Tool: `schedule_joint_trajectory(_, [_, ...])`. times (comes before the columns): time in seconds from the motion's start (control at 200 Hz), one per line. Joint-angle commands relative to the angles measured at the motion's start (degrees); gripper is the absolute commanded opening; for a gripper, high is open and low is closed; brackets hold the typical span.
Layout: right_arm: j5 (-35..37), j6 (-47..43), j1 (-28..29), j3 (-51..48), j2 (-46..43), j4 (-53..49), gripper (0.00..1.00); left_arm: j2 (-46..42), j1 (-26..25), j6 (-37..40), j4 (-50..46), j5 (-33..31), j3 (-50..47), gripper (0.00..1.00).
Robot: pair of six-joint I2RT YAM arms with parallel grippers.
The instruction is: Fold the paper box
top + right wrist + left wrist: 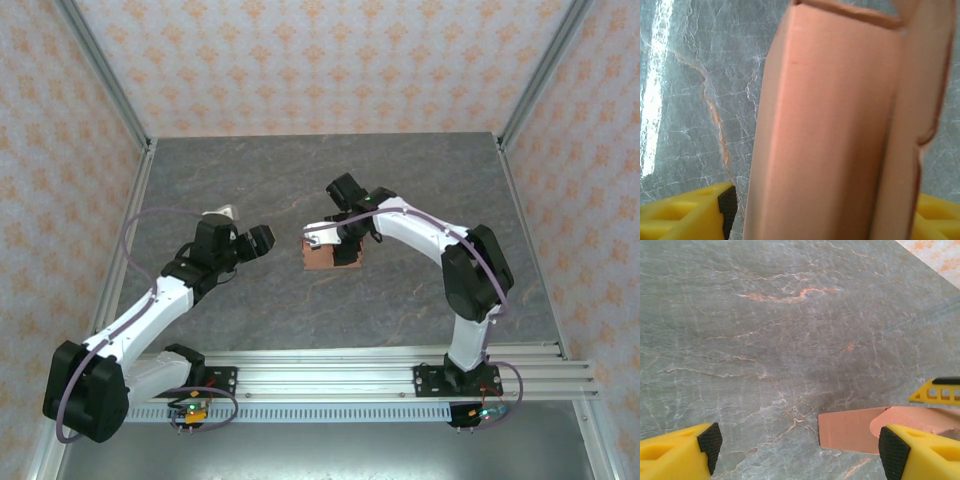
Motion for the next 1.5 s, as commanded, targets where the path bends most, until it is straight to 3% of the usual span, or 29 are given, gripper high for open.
schedule_joint_trajectory(0.0, [-3.36, 0.11, -0.67, -0.56, -5.04, 1.0, 0.73, -0.48, -4.15, 7.6, 3.29, 0.34, 0.68, 0.85])
schedule_joint_trajectory(0.105, [-5.74, 5.36, -1.0, -3.6, -10.1, 2.9, 0.74, 0.68, -11.59, 17.82, -1.89, -8.1, 3.94, 0.85])
schedule_joint_trajectory(0.225, [-5.56, 14.67, -1.48, -13.38, -19.04, 14.69, 0.74, 1.51, -14.06, 23.49, 1.14, -5.58, 2.16, 0.86])
schedule_joint_trajectory(0.34, [-2.92, 26.1, -2.0, -22.47, -27.45, 26.72, 0.75, 2.32, -14.48, 23.27, 2.96, -7.57, 1.07, 0.87])
schedule_joint_trajectory(0.445, [6.03, 52.75, -2.96, -30.52, -35.64, 39.94, 0.83, 3.9, -14.53, 23.75, 1.62, -10.1, 3.62, 0.87])
schedule_joint_trajectory(0.531, [9.27, 65.37, -4.48, -30.9, -36.74, 34.92, 0.81, 5.94, -14.6, 24.91, 1.4, -10.73, 5.81, 0.87])
schedule_joint_trajectory(0.721, [8.57, 65.43, -5.21, -29.78, -34.66, 23.07, 0.69, 11.71, -14.7, 26.08, -0.48, -8.27, 10.47, 0.82])
schedule_joint_trajectory(1.176, [6.42, 65.17, -5.87, -24.71, -26.88, 18.97, 0.49, 16.66, -16.81, 23.44, -1.26, -8.61, 13.53, 0.74])
schedule_joint_trajectory(1.376, [5.54, 66.6, -5.84, -24.13, -26.29, 18.87, 0.4, 17.5, -17.24, 21.78, -2.37, -9.19, 14.35, 0.58])
schedule_joint_trajectory(1.497, [5.47, 67.04, -5.83, -23.88, -26.13, 18.44, 0.38, 18.53, -17.42, 21.37, -4.05, -9.64, 15.85, 0.55])
